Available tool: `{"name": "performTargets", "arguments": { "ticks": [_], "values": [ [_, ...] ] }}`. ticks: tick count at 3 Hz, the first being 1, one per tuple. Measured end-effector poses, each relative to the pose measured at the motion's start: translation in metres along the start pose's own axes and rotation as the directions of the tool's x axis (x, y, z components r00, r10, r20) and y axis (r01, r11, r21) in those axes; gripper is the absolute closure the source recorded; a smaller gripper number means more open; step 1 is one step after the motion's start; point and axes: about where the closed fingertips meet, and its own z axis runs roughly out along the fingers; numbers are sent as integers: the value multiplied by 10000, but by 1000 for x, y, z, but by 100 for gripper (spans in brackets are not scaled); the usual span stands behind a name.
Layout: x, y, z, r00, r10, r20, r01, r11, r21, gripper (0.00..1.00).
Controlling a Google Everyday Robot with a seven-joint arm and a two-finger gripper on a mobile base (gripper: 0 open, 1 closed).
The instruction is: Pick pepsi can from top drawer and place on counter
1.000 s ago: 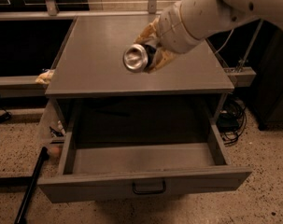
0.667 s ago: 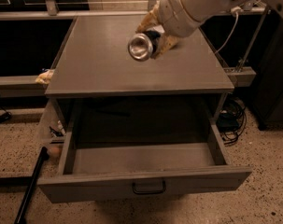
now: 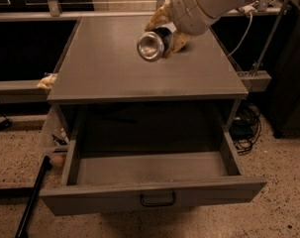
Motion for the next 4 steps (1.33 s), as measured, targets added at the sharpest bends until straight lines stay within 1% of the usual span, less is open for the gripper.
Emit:
{"name": "performTargets", "arguments": {
  "ticks": [1, 2, 3, 4],
  "values": [
    [5, 4, 3, 9941, -990, -436, 1000, 9947, 237, 100],
    [30, 12, 10, 9608, -2383, -1420, 2515, 9642, 835, 100],
    [54, 12, 18, 8749, -4078, -2614, 4397, 8949, 756, 100],
    [70, 5, 27, 7174, -5876, -3742, 6261, 7794, -236, 100]
  ]
}}
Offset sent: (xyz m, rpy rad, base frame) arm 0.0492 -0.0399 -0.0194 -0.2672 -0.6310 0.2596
